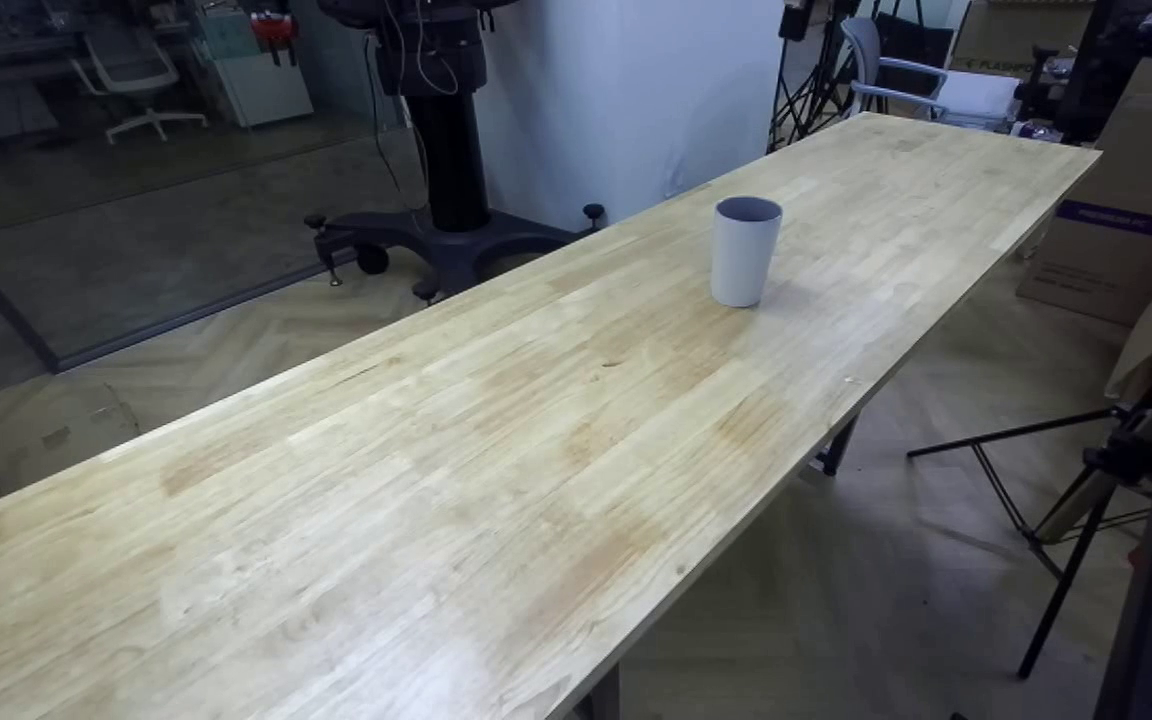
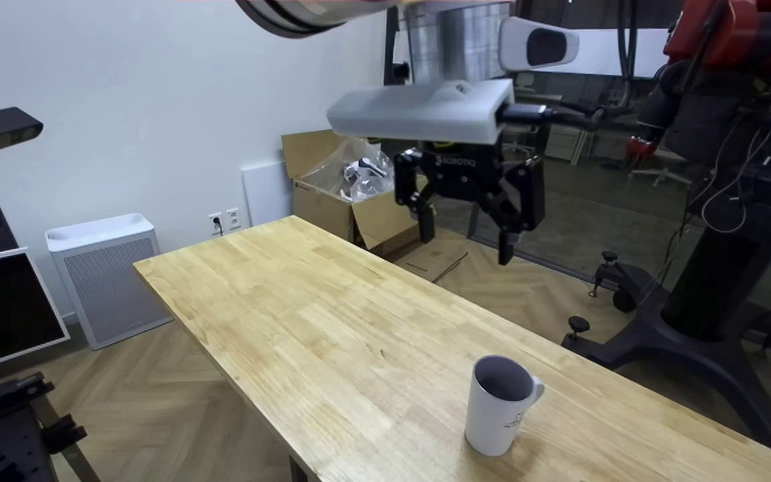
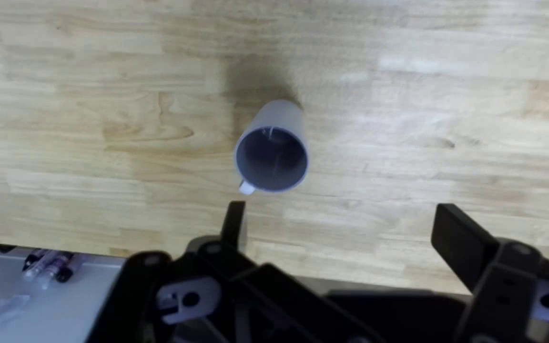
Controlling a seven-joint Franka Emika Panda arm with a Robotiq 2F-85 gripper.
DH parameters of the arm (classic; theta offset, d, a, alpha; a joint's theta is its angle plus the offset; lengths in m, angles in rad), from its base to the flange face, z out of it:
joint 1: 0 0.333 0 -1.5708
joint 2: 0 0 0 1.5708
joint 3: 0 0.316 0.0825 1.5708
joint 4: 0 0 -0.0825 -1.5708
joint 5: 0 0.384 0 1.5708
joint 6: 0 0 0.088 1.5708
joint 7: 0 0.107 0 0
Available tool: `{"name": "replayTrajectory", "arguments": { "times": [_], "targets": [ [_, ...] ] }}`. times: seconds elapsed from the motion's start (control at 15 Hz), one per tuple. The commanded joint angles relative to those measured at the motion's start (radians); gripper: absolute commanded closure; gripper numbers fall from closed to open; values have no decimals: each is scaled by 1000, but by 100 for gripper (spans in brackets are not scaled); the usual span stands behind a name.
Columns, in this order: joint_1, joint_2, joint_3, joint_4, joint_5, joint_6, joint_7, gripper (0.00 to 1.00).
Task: Move the mug to the left.
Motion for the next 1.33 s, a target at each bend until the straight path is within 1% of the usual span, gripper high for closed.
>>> {"name": "replayTrajectory", "arguments": {
  "times": [0.0, 0.13, 0.27, 0.33, 0.47, 0.53, 0.6, 0.8, 0.93, 1.27],
  "targets": [
    [-14, 218, 1, 202, 55, 37, 36, 0],
    [-29, 319, 22, 299, 126, -33, 2, 0],
    [-43, 404, 45, 383, 170, -132, 4, 0],
    [-45, 441, 52, 417, 172, -173, 18, 0],
    [-38, 511, 47, 481, 140, -224, 63, 0],
    [-43, 439, 55, 379, 140, -154, 24, 0],
    [-44, 465, 58, 396, 138, -157, 25, 0],
    [-46, 467, 60, 393, 138, -151, 23, 0],
    [-42, 492, 56, 410, 131, -139, 41, 0],
    [-71, 574, 80, 444, 150, -87, -13, 0]
  ]
}}
